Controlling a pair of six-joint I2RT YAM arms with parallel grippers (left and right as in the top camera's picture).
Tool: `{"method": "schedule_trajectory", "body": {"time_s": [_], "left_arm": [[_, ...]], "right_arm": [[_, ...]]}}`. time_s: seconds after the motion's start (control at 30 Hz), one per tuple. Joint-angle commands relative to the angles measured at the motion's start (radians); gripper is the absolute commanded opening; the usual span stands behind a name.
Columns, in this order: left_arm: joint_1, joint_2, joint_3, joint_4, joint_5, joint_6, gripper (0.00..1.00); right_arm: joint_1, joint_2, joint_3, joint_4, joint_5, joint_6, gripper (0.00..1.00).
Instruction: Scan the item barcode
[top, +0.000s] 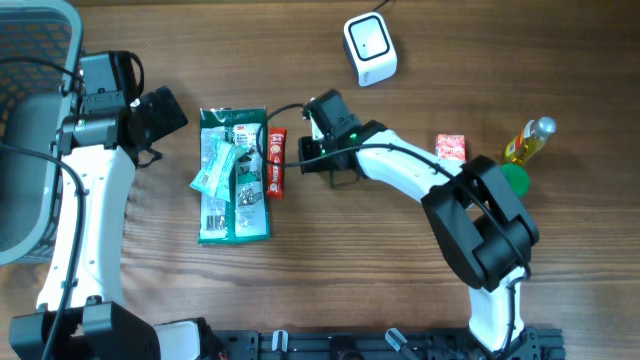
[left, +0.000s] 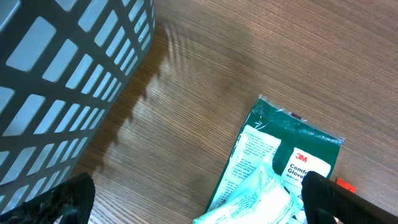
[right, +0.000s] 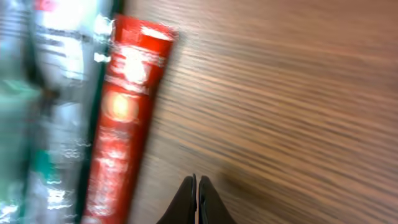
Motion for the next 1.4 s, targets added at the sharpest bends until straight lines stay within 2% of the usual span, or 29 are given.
{"method": "schedule_trajectory", "body": {"time_s": [0.0, 0.3, 0.5, 0.8, 1.17, 1.37], "left_arm": [[0.006, -0.002, 0.006, 0.003, -0.002, -0.013, 1.00], [0.006, -0.002, 0.006, 0.003, -0.002, -0.013, 1.00], [0.006, -0.002, 0.006, 0.003, -0.002, -0.012, 1.00], [0.006, -0.002, 0.006, 0.003, -0.002, -0.012, 1.00], [0.006, -0.002, 0.006, 0.003, -0.002, -0.012, 1.00], [0.006, -0.002, 0.006, 0.003, -0.002, -0.012, 1.00]], "right_arm": [[0.019, -0.036, -0.001, 0.062, -0.214, -0.051, 0.04], [0.060, -0.012, -0.001, 0.101, -0.228, -0.066, 0.05], [0.099, 0.029, -0.002, 0.129, -0.149, -0.066, 0.05], [0.103, 0.038, -0.002, 0.122, -0.068, -0.034, 0.04], [0.103, 0.087, -0.002, 0.124, -0.066, -0.006, 0.04], [0.069, 0.054, 0.001, 0.012, -0.011, 0.039, 0.04]]}}
